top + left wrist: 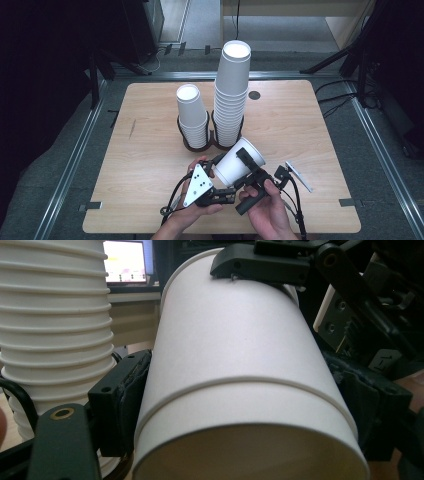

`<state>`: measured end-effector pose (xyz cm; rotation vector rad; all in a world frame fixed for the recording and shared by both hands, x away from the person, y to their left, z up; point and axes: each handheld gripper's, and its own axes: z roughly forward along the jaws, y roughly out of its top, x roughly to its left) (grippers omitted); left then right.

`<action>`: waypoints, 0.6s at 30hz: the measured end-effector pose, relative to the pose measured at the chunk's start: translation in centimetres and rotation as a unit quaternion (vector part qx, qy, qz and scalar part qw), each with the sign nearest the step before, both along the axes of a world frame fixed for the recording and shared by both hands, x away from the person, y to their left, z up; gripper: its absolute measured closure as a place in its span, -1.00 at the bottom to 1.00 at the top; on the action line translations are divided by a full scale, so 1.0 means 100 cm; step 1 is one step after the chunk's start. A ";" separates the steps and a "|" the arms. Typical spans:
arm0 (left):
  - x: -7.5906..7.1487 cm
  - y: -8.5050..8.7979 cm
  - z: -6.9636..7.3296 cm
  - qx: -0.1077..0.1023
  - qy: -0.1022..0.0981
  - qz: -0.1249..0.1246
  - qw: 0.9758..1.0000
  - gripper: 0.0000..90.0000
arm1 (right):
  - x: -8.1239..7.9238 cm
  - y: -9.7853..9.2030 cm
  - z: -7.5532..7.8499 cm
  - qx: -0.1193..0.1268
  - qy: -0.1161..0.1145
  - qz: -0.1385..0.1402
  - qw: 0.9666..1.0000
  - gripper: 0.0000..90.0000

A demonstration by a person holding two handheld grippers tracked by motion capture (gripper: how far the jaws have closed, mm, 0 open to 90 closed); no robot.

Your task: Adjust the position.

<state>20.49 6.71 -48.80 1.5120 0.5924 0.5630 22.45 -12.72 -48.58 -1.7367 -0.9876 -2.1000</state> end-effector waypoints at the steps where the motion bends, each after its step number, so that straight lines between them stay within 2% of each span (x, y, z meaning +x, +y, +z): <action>1: 0.000 0.000 0.000 0.003 0.002 0.000 1.000 -0.62 | 0.000 0.000 0.000 0.002 -0.003 0.001 1.000 -0.74; 2: 0.000 0.001 0.001 0.000 0.005 -0.006 1.000 -0.66 | 0.000 0.000 0.001 0.002 -0.003 -0.001 1.000 -0.73; 3: 0.000 0.001 0.002 -0.002 0.012 -0.006 1.000 -0.81 | 0.000 0.000 0.001 0.003 -0.010 -0.008 1.000 -0.73; 5: 0.001 0.001 0.003 0.002 0.025 -0.005 1.000 -0.97 | 0.000 -0.002 0.003 0.001 -0.015 -0.014 1.000 -0.73; 13: 0.003 0.004 0.005 0.009 0.040 0.009 0.999 -0.98 | 0.003 -0.015 0.011 -0.020 -0.043 -0.061 0.997 -0.73; 18: 0.005 0.005 0.003 0.016 0.045 0.011 0.999 -0.98 | 0.007 -0.025 0.014 -0.051 -0.072 -0.087 0.992 -0.73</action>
